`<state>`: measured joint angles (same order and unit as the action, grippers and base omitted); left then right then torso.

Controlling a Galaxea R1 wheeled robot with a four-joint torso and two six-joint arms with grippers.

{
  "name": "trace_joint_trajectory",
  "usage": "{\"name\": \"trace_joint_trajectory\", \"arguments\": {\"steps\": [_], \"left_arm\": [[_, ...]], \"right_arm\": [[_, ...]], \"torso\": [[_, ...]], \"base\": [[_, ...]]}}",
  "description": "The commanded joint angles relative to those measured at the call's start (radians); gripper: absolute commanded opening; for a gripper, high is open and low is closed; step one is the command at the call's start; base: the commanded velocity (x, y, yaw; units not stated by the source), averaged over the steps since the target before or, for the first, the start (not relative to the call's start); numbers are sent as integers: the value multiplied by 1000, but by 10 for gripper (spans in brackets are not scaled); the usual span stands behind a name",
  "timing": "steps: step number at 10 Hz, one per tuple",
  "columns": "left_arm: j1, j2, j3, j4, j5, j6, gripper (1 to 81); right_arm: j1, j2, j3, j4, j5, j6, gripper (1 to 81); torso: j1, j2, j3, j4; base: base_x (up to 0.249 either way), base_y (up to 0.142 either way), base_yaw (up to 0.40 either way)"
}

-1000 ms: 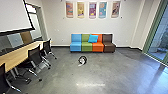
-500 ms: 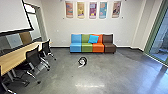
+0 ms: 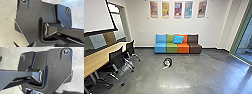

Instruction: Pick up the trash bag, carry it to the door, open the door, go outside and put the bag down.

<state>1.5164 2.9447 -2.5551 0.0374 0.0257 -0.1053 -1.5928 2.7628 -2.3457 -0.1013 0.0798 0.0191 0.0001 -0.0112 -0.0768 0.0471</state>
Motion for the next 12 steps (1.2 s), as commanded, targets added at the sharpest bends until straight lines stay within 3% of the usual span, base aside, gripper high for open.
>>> {"name": "trace_joint_trajectory", "arguments": {"steps": [1, 8, 12], "left_arm": [[-35, -2, 6, 1, 59, 4, 811], [-35, -11, -14, -4, 59, 3, 811], [-35, -7, -63, -5, 62, 3, 811]], "right_arm": [[36, -15, 0, 2, -55, -1, 811], [39, 63, -184, 5, -57, -1, 811], [47, 60, -191, 6, -60, -1, 811]], "torso": [[0, 0, 0, 0], [0, 0, 0, 0], [0, 0, 0, 0]], "base": [[135, 62, 0], [135, 0, 0], [135, 0, 0]]}}
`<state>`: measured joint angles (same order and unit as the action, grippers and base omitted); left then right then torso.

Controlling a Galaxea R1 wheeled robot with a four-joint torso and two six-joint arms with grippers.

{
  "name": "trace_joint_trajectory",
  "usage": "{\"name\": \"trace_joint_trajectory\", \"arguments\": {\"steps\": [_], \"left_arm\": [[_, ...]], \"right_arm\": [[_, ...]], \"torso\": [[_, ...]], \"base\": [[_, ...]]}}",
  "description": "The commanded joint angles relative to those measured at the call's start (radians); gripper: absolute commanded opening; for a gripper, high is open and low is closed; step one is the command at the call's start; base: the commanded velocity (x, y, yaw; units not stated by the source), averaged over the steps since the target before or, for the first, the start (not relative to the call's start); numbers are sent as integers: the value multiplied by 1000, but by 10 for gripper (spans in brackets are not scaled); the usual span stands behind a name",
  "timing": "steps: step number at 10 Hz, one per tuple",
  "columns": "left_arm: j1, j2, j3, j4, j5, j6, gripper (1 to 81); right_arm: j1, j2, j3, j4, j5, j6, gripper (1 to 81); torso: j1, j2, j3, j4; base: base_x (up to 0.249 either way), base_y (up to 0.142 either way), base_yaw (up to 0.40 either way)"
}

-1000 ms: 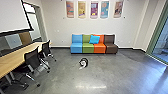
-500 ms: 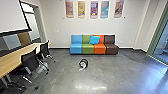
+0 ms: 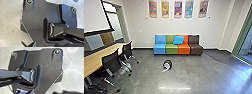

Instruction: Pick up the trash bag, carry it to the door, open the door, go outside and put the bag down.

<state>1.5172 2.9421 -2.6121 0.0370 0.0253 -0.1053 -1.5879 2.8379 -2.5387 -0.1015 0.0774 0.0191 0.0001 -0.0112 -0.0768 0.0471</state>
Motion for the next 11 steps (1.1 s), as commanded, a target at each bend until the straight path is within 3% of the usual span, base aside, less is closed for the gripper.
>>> {"name": "trace_joint_trajectory", "arguments": {"steps": [1, 11], "left_arm": [[-35, -4, -8, -5, 62, 3, 811], [-32, 2, -8, 3, 61, 3, 811]], "right_arm": [[42, -15, 2, 6, -58, -1, 811], [36, -12, 2, 3, -57, -2, 811]], "torso": [[0, 0, 0, 0], [0, 0, 0, 0]], "base": [[135, 0, 0], [135, 0, 0]]}}
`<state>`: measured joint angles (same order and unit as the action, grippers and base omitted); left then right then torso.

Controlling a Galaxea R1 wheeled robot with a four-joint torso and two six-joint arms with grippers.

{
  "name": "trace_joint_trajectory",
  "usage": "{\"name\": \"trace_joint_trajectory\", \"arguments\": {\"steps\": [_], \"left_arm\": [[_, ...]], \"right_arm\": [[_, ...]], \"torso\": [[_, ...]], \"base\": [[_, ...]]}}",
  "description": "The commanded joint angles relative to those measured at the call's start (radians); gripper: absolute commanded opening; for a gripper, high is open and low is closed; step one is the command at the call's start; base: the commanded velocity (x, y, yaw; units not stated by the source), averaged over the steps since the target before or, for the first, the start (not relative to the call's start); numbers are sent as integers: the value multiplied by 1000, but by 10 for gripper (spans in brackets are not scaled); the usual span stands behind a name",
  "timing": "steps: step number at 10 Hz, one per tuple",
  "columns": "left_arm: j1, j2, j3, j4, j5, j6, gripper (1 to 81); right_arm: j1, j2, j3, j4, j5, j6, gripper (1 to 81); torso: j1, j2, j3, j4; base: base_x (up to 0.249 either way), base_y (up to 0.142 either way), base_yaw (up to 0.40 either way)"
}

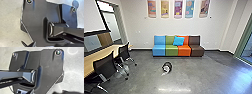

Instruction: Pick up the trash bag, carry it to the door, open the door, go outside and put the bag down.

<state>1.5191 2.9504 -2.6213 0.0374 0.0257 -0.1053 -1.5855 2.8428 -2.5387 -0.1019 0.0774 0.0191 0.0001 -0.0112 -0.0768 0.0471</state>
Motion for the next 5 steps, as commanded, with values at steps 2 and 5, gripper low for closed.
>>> {"name": "trace_joint_trajectory", "arguments": {"steps": [2, 5], "left_arm": [[-33, -5, 1, 2, 60, 3, 811], [-32, -3, 1, 1, 59, 3, 811]], "right_arm": [[37, -15, 2, 2, -58, -2, 811], [37, -15, 2, -1, -58, -7, 811]], "torso": [[0, 0, 0, 0], [0, 0, 0, 0]], "base": [[134, 0, 0], [133, 0, 0]]}}
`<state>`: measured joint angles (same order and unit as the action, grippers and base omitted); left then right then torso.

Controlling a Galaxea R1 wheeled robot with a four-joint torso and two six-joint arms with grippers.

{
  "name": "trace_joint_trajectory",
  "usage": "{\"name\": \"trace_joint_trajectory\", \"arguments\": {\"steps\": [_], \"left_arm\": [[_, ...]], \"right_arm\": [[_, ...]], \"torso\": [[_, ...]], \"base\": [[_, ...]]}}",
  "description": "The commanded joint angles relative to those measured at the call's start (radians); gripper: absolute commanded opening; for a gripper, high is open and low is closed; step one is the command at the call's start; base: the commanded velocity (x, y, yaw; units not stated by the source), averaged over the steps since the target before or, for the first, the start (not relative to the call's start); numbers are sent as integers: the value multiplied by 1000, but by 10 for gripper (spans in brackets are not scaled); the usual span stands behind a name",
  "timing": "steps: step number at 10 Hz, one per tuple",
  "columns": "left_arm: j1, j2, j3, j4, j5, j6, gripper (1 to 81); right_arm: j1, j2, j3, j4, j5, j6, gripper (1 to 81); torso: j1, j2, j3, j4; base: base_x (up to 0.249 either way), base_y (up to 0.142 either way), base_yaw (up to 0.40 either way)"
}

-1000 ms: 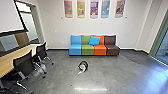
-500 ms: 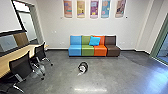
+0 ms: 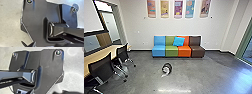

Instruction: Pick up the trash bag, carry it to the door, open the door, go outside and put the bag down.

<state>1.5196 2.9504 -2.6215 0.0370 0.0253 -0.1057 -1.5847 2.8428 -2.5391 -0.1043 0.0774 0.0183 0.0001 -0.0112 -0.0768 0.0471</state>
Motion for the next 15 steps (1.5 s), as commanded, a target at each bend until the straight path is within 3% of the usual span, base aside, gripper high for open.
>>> {"name": "trace_joint_trajectory", "arguments": {"steps": [1, 15], "left_arm": [[-31, -3, 1, 1, 59, 3, 811], [-28, 0, 1, 0, 59, 3, 811]], "right_arm": [[36, -15, 2, 1, -58, -6, 811], [34, -17, 2, 1, -56, -8, 811]], "torso": [[0, 0, 0, 0], [0, 0, 0, 0]], "base": [[133, 0, 0], [127, 0, 0]]}}
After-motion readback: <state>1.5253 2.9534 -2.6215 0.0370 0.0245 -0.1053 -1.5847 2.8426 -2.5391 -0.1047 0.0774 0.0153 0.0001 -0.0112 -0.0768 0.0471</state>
